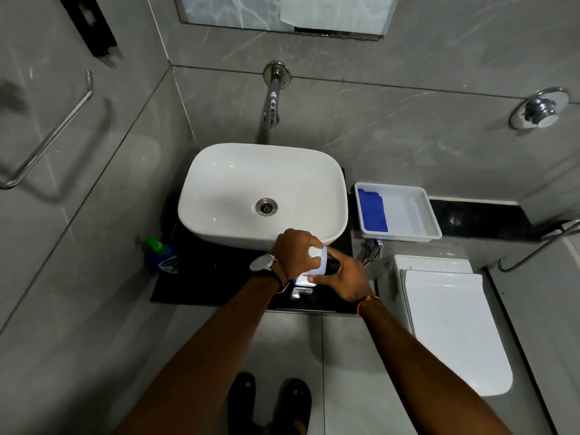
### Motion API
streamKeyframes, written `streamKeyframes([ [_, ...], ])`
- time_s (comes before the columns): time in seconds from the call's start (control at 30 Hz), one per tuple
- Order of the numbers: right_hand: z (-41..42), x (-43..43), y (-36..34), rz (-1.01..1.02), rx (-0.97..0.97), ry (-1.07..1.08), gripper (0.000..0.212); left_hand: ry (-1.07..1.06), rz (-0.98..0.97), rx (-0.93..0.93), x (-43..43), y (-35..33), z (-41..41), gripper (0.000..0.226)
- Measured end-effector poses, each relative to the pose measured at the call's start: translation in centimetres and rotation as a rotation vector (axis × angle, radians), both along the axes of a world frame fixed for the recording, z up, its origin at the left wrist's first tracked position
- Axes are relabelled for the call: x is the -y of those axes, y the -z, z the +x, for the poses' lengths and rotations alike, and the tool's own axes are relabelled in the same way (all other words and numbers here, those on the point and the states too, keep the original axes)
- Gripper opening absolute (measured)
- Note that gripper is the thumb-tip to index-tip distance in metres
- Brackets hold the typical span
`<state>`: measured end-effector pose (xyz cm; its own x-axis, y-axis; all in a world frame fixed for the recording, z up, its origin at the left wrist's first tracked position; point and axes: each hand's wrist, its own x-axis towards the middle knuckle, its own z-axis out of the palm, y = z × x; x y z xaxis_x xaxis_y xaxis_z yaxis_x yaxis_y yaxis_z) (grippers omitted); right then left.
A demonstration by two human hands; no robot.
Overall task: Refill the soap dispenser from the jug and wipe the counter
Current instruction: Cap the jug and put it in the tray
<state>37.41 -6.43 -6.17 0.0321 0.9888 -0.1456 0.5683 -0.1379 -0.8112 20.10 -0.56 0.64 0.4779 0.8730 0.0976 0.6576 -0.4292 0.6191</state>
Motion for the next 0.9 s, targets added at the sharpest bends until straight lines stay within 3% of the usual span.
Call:
streamKeyframes([
  [0.37, 0.6, 0.0, 0.1, 0.040, 0.011, -0.010, 0.085, 0.099, 0.011, 0.015, -0.3, 0.4, 0.1, 0.033],
  [0.53, 3.9, 1.3, 0.6, 0.017, -0.039, 0.106, 0.081, -0.097, 0.051, 0.124, 1.4, 3.9, 0.2, 0.054],
  [0.67, 8.6, 2.5, -0.2, 0.057, -0.014, 0.239, 0.067, -0.135, -0.014, 0.080, 2.9, 7.1, 1.8, 0.036],
  [0.9, 17.3, 2.4, -1.5, 0.073, 0.042, 0.409, 0.081, 0.029, -0.131, -0.127, 3.2, 11.2, 8.3, 0.056],
])
